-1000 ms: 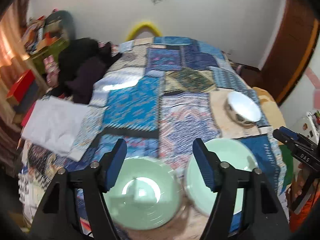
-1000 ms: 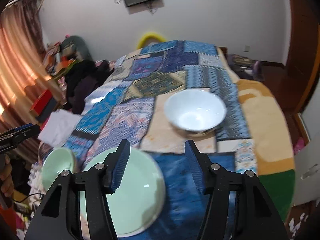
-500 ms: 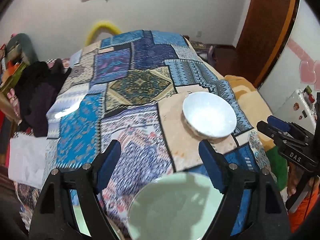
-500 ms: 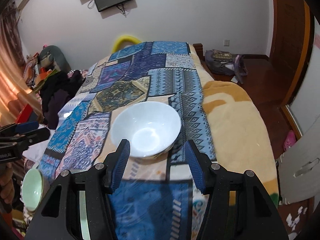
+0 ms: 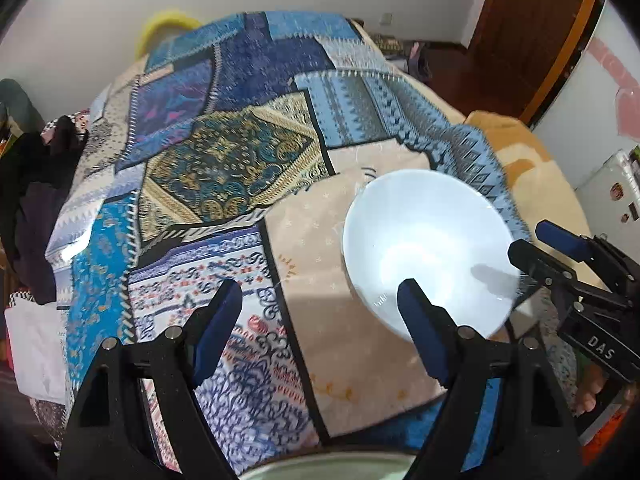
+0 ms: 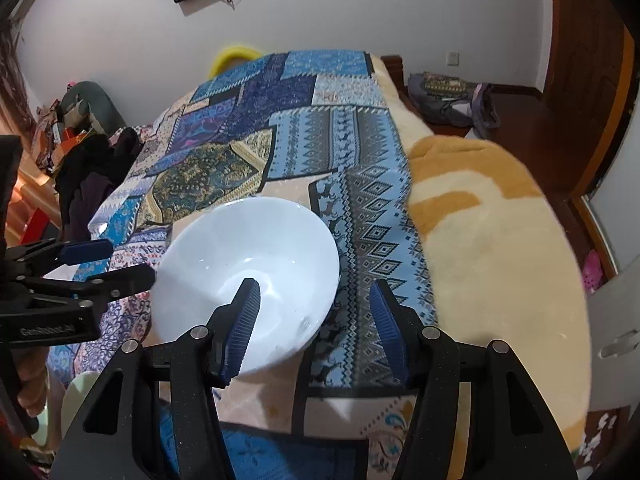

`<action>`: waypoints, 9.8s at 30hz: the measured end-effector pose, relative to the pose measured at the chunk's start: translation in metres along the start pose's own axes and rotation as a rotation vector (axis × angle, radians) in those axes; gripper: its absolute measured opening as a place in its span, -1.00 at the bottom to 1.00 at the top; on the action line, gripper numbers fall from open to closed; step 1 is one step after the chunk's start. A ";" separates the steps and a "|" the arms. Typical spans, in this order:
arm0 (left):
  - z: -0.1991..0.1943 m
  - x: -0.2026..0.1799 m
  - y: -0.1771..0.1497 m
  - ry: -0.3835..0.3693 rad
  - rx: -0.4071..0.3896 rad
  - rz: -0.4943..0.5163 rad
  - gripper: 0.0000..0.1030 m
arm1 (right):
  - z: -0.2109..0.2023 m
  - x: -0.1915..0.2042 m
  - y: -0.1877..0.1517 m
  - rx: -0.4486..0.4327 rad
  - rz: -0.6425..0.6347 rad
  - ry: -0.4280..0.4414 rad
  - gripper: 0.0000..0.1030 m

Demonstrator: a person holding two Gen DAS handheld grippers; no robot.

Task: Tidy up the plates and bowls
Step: 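Grasp the white bowl rim with both tools and lift it, then carry the white bowl with both tools toward the mint green bowl, then lower the white bowl into the mint green bowl with both tools, then grip the nested bowl stack rim with both tools and lift it, then carry the bowl stack with both tools over the plate stack, then lower the bowl stack onto the plate stack and open both tools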

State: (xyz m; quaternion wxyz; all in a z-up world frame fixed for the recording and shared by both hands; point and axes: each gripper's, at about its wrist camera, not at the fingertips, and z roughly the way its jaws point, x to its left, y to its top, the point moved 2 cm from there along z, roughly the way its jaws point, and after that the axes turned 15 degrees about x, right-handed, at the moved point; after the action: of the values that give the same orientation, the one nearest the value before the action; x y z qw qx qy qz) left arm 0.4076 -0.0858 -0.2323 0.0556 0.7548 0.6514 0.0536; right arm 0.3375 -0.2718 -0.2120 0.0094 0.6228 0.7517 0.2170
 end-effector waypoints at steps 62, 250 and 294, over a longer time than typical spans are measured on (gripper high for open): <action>-0.109 -0.009 -0.097 -0.134 -0.154 -0.017 -0.74 | -0.085 0.078 -0.051 -0.079 -0.115 0.017 -0.63; -0.105 0.135 -0.293 -0.201 -0.144 -0.375 -0.26 | -0.039 0.232 -0.117 0.075 -0.251 0.192 -0.37; -0.035 0.051 -0.229 -0.253 0.029 -0.211 -0.27 | -0.017 0.130 -0.130 0.149 -0.034 0.156 -0.36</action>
State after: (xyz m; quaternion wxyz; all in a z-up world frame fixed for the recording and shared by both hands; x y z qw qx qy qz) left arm 0.1861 -0.0020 -0.2328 0.1317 0.6835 0.7156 -0.0575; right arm 0.1826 -0.1721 -0.2070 -0.0919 0.5902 0.7745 0.2083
